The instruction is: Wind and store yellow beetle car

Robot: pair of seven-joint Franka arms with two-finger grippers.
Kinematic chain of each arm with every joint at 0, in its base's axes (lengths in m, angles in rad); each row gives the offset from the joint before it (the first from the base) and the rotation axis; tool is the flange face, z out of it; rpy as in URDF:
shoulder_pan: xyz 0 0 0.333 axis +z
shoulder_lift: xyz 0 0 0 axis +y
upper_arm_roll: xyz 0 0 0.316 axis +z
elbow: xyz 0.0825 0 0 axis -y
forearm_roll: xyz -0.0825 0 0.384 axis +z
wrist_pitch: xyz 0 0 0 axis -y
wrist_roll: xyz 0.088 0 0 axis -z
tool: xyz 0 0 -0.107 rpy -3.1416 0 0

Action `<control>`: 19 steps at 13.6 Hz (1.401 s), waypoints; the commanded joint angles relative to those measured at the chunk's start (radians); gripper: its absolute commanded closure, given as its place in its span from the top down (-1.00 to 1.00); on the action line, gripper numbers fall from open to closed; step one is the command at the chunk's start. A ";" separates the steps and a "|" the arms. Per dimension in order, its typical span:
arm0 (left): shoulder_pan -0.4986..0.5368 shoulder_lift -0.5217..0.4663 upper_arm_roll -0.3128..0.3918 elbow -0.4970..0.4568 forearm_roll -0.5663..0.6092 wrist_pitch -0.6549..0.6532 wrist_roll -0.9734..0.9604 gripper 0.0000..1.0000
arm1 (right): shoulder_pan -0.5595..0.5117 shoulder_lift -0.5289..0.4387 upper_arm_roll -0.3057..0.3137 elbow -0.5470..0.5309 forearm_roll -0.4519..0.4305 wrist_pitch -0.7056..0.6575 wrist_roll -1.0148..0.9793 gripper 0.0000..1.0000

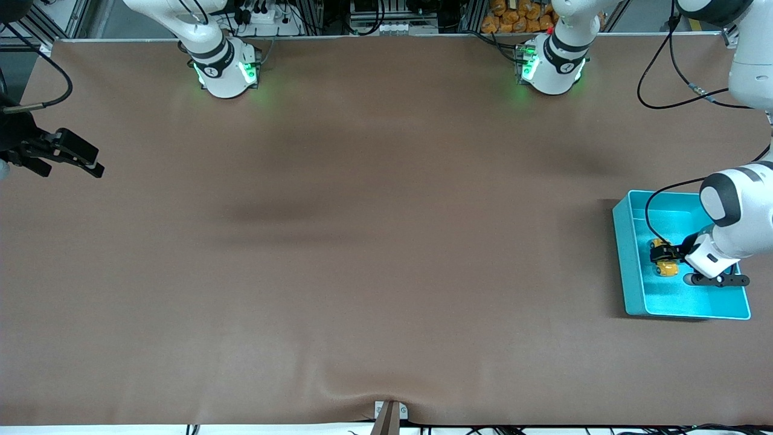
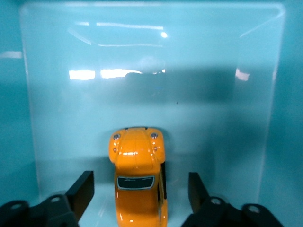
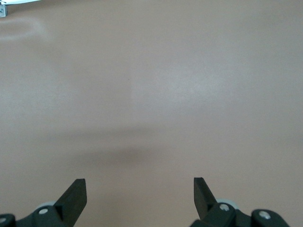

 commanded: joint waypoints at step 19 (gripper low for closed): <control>-0.256 -0.631 -0.109 0.022 -0.131 -0.678 -0.331 1.00 | 0.008 0.031 -0.010 0.040 -0.012 -0.019 -0.007 1.00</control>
